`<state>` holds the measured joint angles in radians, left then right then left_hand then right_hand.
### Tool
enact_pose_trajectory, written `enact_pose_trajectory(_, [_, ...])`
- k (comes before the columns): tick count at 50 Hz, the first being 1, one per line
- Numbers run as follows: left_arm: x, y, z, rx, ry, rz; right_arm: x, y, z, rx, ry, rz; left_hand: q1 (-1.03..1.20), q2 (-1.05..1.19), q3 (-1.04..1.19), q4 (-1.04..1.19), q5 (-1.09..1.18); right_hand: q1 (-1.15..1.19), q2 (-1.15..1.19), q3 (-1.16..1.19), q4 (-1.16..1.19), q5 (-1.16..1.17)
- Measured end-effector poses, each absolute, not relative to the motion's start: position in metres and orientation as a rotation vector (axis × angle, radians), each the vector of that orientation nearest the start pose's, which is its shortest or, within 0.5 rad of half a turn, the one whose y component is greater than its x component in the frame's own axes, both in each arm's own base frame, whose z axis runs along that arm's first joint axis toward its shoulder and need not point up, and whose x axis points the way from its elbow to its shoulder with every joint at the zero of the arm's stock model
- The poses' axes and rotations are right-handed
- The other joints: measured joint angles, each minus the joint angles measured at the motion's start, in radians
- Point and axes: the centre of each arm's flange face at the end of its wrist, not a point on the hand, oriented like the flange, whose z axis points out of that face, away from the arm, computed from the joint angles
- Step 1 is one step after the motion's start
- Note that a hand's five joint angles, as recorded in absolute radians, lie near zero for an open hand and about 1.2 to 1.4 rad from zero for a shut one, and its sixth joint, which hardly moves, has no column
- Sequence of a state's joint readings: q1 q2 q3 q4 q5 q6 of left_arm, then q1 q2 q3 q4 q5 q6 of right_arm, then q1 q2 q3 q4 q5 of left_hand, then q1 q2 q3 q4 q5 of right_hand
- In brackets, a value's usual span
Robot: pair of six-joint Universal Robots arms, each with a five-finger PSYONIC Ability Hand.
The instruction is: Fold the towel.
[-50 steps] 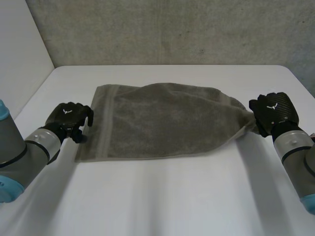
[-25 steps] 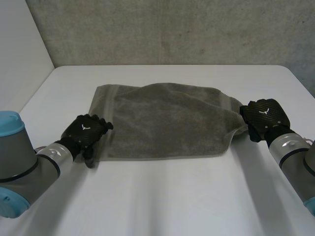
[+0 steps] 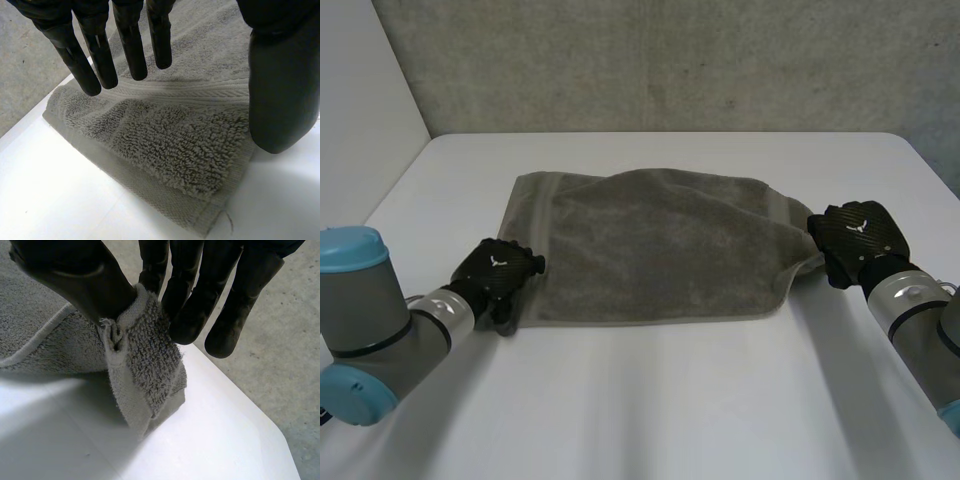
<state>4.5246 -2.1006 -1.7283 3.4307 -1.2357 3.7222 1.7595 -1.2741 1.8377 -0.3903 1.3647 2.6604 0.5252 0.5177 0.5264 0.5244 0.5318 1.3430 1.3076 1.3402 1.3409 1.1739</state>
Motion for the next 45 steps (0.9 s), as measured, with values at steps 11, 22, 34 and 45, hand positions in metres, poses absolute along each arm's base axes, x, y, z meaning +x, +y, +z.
enact_pose_trajectory(11, [-0.22, -0.318, 0.111, 1.195, 2.3, -1.791, 0.21, -0.29, 0.171, -1.003, 2.204, -2.038, 0.168, 0.177, 0.167, 0.17, 0.117, 0.001, 0.0, 0.0, 0.0, 0.0])
enact_pose_trajectory(22, [-0.219, -0.329, 0.11, 1.153, 2.284, -1.789, 0.209, -0.291, 0.171, -1.003, 2.206, -2.041, 0.507, 0.515, 0.503, 0.508, 0.477, 0.001, 0.0, 0.0, 0.0, 0.0])
enact_pose_trajectory(34, [-0.216, -0.331, 0.127, 1.076, 2.299, -1.857, 0.207, -0.296, 0.176, -0.989, 2.203, -2.072, 0.838, 0.868, 0.874, 0.86, 0.854, 0.001, 0.0, 0.0, 0.0, -0.001])
enact_pose_trajectory(45, [-0.207, -0.319, 0.174, 0.987, 2.245, -1.986, 0.203, -0.292, 0.212, -0.987, 2.162, -2.152, 0.924, 0.979, 1.016, 0.992, 0.969, 0.001, 0.0, 0.0, 0.0, -0.001])
